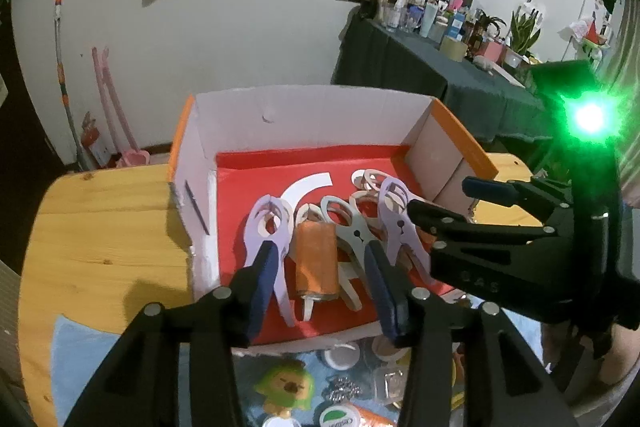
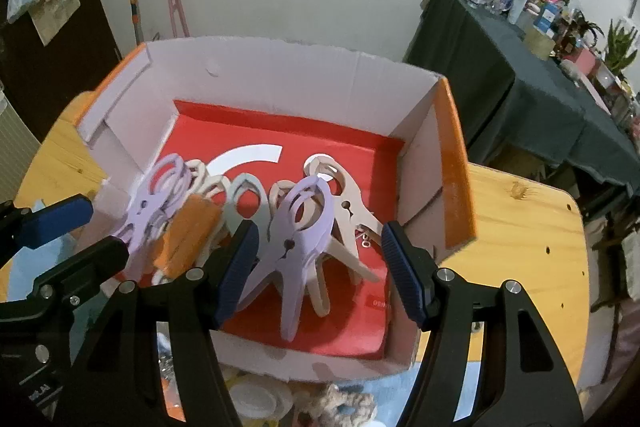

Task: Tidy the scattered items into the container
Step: 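Open left tool releasing orange case while right tool releases clothespin in box, then withdraw both tools from the box back over the towel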

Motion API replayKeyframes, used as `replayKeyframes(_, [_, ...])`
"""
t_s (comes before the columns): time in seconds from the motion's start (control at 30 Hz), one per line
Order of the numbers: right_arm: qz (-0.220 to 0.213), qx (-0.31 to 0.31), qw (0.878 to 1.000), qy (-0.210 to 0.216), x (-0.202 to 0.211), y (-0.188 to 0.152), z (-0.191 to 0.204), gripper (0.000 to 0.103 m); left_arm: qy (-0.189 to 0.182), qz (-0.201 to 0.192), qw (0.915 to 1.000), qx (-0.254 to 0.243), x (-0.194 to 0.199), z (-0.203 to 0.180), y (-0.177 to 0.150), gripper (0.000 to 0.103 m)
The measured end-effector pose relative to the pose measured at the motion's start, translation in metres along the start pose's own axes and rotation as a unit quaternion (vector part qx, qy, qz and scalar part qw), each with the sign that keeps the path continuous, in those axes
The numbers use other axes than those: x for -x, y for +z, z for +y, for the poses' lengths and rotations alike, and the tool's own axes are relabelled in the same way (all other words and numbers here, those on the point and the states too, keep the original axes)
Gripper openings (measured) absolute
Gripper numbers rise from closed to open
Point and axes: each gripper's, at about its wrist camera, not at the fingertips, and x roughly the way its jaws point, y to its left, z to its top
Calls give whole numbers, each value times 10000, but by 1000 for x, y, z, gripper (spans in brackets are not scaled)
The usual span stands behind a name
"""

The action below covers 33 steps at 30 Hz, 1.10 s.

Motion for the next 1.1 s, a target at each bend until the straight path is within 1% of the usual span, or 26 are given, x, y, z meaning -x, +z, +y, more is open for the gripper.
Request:
replayKeyframes(0.07, [-111, -8, 9999, 5, 12, -4, 1, 64, 46, -87, 9999, -36, 10, 0, -3, 48])
replayKeyframes(0.13, [-202, -6, 9998, 5, 23, -8, 2, 70, 89, -150, 9998, -57, 17, 0, -6, 48])
replayKeyframes(0.4, [-586, 31, 9982, 90, 70, -30, 6, 71, 153, -346, 9990, -225, 47, -3, -25, 53])
replayKeyframes(0.53, [-723, 101, 9973, 117, 90, -46, 9, 76, 123, -405, 9987, -268, 61, -2, -37, 58])
replayKeyframes(0.73, [-780, 187, 9966, 199, 108, -72, 11, 81, 31, -430, 9985, -340, 81, 3, -56, 65])
replayKeyframes(0.93, [-797, 223, 9962, 281, 119, -96, 13, 85, 67, -478, 9970, -602, 96, 8, -75, 74])
replayKeyframes(0.97, [-788, 229, 9962, 300, 120, -101, 14, 85, 54, -446, 9969, -641, 97, 9, -79, 75])
replayKeyframes(1.1, [-719, 258, 9964, 363, 119, -117, 18, 86, -61, -289, 9975, -650, 96, 16, -92, 77])
